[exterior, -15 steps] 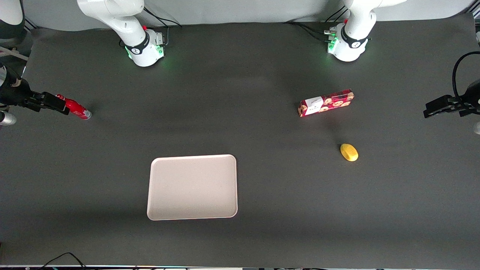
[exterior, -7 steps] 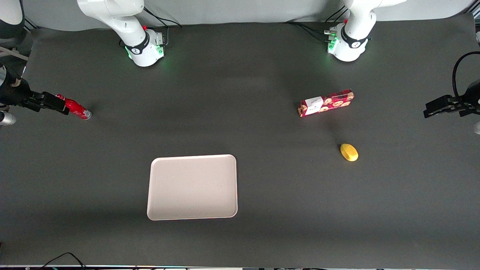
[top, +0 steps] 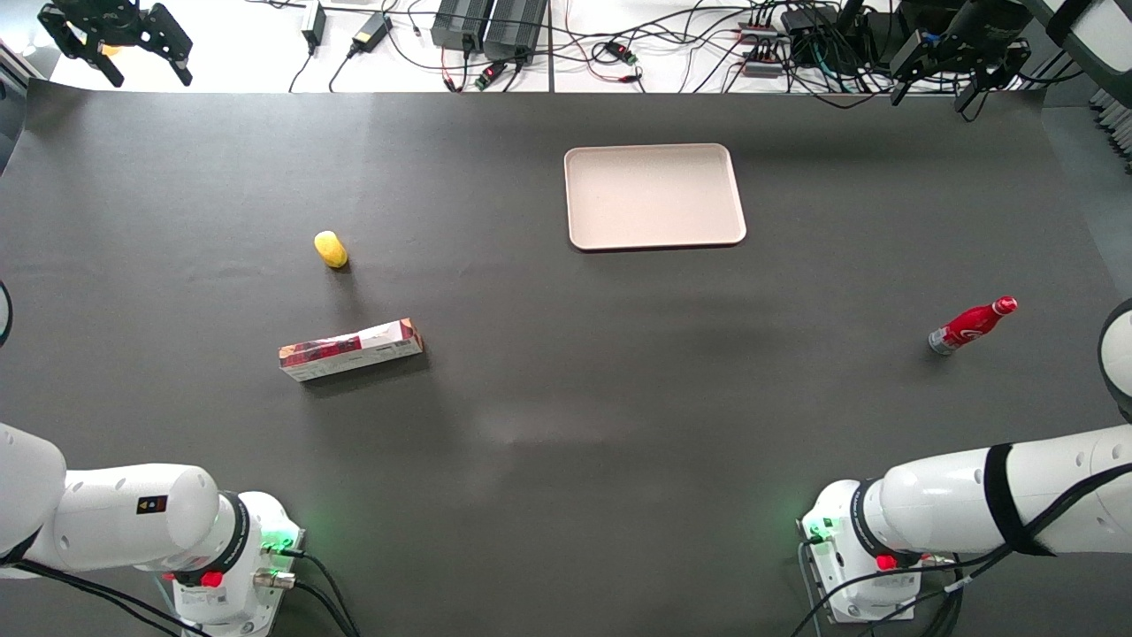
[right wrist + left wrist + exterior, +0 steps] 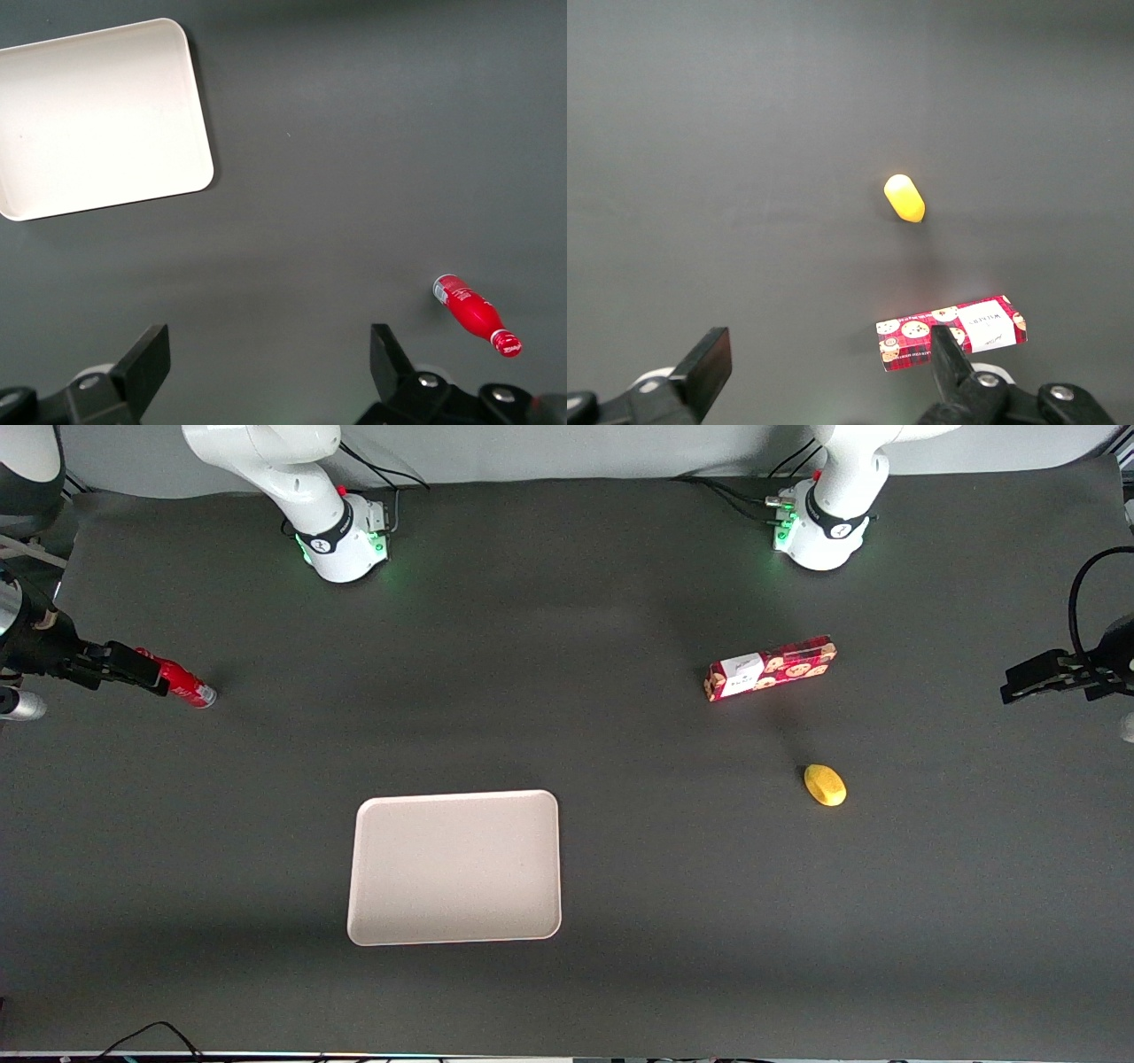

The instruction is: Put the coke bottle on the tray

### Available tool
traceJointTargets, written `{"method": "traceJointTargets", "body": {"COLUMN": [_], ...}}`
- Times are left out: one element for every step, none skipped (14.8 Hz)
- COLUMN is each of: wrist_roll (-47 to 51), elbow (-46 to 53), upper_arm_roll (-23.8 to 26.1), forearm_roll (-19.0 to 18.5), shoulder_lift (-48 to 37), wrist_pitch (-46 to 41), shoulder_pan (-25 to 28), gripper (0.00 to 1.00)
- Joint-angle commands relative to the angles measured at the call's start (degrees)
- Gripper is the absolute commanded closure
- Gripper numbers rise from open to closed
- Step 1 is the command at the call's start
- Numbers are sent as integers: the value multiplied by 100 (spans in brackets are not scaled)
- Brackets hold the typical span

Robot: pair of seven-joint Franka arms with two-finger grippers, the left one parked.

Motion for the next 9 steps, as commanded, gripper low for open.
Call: {"method": "traceJointTargets", "body": {"wrist_roll": [-38, -38, -38, -29, -29, -29, -38, -99, -160], "elbow": [-158, -211, -255, -430, -623, -912, -1271, -1571, -1774], "upper_arm_roll": [-14, -23, -14, -14, -23, -6, 3, -5, -5], "forearm_roll": [25, -1, -131, -255, -291, -352, -466, -528, -537], "shoulder_lift": [-88, -114, -149, -254, -394, -587, -824, -1009, -1124], "wrist_pitch": [-53, -35, -35, -9, 131, 297, 482, 623, 676], "shoulder_pan": [-55, -99, -143, -160, -230, -414, -511, -582, -817], "gripper": [0, 0, 0, 0, 0, 0, 0, 0, 0]}}
